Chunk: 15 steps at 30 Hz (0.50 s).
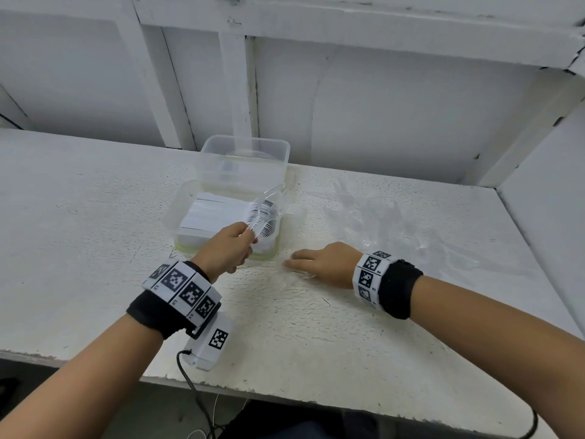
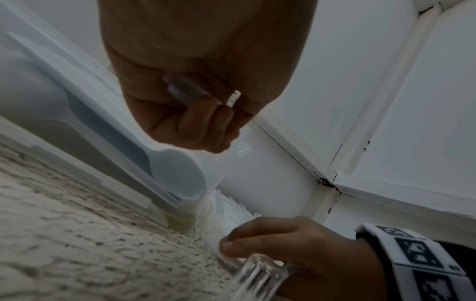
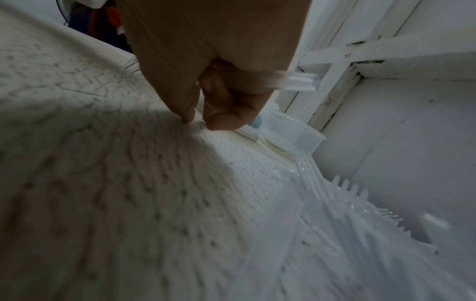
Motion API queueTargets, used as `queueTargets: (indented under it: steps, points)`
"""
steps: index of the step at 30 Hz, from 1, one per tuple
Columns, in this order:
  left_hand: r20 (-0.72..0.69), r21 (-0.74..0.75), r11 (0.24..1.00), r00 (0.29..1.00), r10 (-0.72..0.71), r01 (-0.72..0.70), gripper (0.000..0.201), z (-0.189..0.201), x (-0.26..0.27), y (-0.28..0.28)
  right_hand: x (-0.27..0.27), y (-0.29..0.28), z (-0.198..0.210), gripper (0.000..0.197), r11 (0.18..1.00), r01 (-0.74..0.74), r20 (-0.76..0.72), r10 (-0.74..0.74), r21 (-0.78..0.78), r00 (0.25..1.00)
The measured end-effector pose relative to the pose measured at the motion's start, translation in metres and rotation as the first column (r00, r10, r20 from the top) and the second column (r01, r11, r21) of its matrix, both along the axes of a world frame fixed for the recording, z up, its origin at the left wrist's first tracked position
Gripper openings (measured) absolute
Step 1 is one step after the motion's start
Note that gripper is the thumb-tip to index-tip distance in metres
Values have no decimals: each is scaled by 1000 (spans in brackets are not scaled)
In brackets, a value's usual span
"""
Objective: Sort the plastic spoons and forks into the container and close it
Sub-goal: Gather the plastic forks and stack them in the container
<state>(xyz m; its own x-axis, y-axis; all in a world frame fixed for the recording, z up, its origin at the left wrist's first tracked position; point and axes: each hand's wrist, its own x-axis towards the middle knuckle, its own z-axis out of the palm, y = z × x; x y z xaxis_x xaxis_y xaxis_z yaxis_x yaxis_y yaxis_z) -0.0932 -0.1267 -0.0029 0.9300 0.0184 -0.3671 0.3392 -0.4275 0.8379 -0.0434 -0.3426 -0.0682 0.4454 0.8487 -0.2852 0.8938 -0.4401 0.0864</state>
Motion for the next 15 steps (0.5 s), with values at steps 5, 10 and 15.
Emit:
queueTargets:
  steps: [5,10,15]
  points:
    - [0,0,1000,1000,6,-6,20,0,-1,1,-17,2,10,36,998,42,14,-41,-45,999]
    - [5,1,1000,1000,17,-17,18,-1,-5,2,-11,4,14,56,959,265,-86,-257,98,963]
    - [12,10,1000,1000,24,-24,18,-4,-8,2,6,13,24,60,940,338,-34,-337,39,941]
